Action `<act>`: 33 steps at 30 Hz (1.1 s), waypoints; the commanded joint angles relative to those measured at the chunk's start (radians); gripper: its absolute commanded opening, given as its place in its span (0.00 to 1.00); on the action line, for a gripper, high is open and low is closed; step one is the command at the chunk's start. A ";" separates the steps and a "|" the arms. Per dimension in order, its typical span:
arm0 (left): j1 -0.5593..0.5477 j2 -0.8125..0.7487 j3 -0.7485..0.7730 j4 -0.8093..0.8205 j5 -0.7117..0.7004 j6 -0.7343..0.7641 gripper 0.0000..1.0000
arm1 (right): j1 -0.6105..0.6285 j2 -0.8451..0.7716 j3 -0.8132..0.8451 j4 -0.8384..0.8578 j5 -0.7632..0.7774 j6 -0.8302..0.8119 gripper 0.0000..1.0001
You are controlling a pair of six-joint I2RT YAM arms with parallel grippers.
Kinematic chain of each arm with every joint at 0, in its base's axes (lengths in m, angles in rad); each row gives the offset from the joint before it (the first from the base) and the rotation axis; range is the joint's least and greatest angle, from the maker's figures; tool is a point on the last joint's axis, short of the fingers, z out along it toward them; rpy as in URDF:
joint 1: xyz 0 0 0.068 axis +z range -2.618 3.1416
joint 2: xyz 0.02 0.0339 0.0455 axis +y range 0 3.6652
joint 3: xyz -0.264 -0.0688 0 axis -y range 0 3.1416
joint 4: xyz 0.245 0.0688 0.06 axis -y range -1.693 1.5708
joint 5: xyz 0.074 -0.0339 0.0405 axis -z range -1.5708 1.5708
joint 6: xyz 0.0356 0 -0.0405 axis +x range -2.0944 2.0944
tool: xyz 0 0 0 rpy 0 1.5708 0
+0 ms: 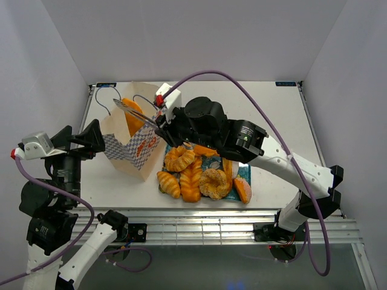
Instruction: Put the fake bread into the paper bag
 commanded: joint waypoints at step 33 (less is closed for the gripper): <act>-0.004 -0.025 -0.360 0.097 -0.004 -0.059 0.98 | -0.034 -0.498 -0.513 -0.009 0.140 0.099 0.31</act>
